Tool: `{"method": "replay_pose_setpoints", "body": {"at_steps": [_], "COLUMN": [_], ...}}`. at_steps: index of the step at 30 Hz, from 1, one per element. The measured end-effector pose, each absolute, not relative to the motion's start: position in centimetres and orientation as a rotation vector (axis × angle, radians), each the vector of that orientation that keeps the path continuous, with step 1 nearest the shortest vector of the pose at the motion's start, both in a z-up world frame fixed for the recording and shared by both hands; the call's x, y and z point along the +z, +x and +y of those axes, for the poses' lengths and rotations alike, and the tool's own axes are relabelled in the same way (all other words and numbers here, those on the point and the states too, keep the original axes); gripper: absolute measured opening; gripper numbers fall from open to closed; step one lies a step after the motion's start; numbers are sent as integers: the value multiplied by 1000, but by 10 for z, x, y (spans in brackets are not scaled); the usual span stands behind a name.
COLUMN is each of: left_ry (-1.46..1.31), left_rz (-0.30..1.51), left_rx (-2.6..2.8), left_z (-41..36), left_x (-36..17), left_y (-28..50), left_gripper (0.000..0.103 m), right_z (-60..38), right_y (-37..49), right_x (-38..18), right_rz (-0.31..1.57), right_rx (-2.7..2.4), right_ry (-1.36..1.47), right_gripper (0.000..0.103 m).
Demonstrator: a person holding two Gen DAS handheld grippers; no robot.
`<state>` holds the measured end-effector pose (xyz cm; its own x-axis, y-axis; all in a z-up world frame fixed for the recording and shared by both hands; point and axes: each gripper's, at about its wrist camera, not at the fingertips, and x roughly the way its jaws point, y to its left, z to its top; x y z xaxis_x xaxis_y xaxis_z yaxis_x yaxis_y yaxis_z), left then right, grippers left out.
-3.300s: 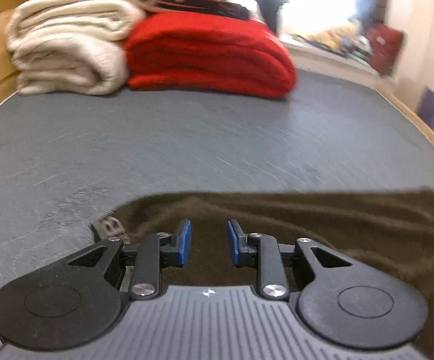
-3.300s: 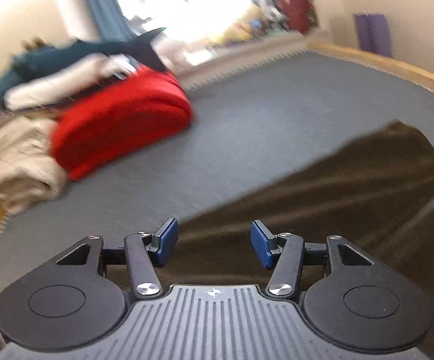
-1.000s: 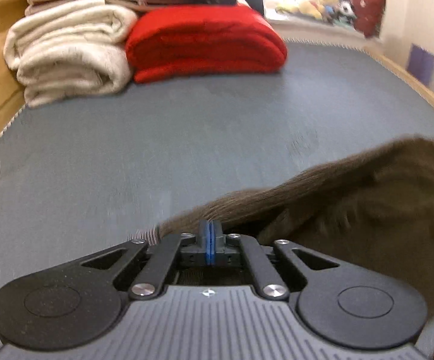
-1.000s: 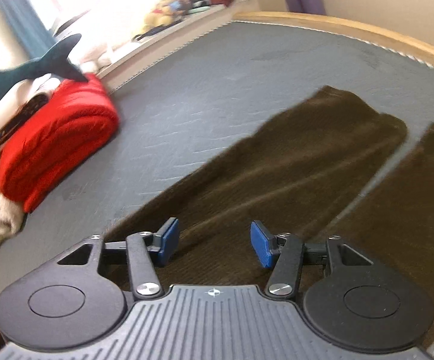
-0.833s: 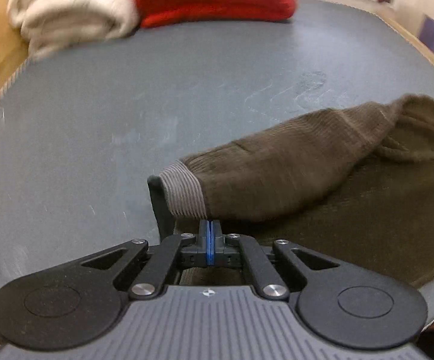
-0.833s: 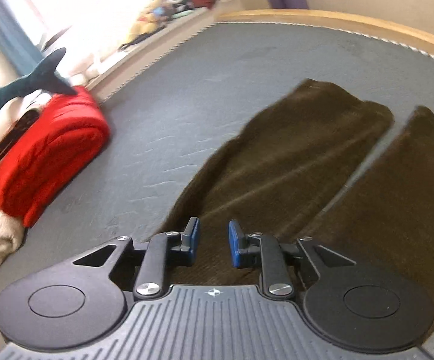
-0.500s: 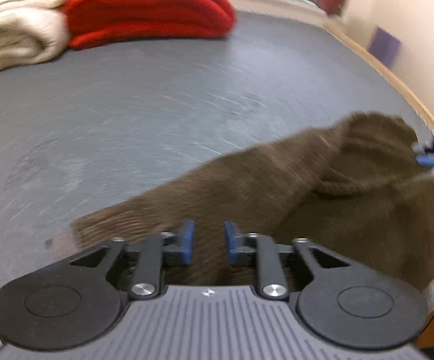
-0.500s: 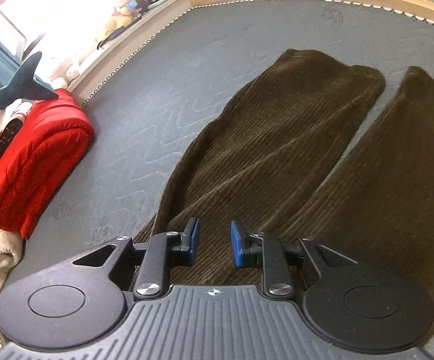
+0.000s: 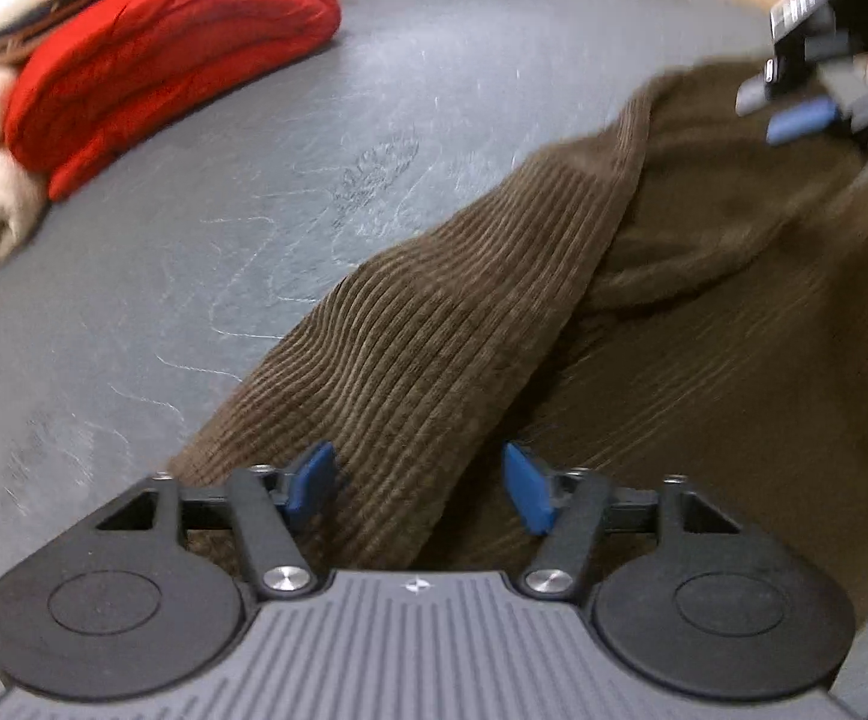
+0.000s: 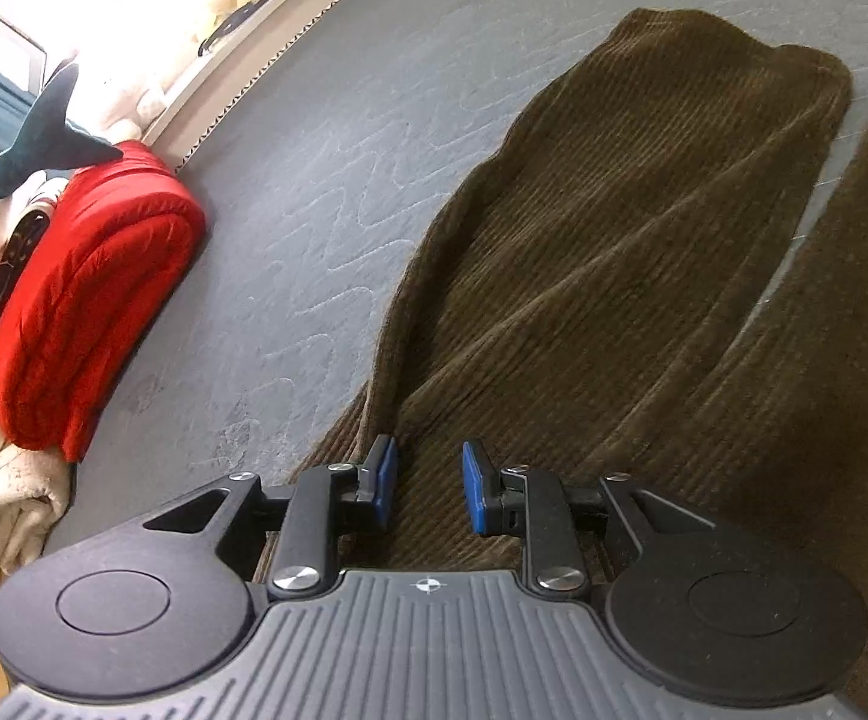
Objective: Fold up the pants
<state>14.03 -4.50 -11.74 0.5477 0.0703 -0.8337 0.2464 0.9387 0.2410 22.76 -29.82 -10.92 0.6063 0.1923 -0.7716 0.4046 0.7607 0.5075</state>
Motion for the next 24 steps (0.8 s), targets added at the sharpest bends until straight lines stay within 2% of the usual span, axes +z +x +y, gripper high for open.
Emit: {"method": "replay_pose_setpoints", "body": {"at_steps": [2,3,7,10,14,16,18,19,20,22,24], "left_ry": [414,433,439,425,605,593,522,453,374,251,172], "left_rz": [984,979,889,911,1078,1146,1125,1096,1066,993,960], "left_rx": [-118,-129,-181,-326,-654,-666,-665,-673,-680,-664,-619], "left_z": [-46,-45,-31,-11,1,5,11,18,25,38,42], "left_x": [-121,-121,-78,-55,-96,-111,-104,-94,-82,-63,-55], "left_y": [138,136,115,95,57,54,57,61,64,72,82], "left_gripper": [13,8,7,6,7,9,12,18,31,49,50], "right_z": [-302,-305,-315,-336,-366,-380,-394,-398,-401,-401,-395], "right_y": [229,230,228,220,206,201,196,195,196,200,205], "right_x": [-110,-111,-106,-97,-92,-96,-102,-107,-111,-118,-126], "right_rz": [936,935,911,830,756,771,779,787,797,820,831], "right_rx": [-145,-151,-173,-222,-309,-357,-402,-413,-416,-391,-353], "right_ry": [733,740,743,774,784,785,801,808,810,799,781], "right_gripper": [26,26,26,26,30,36,36,37,37,37,37]}}
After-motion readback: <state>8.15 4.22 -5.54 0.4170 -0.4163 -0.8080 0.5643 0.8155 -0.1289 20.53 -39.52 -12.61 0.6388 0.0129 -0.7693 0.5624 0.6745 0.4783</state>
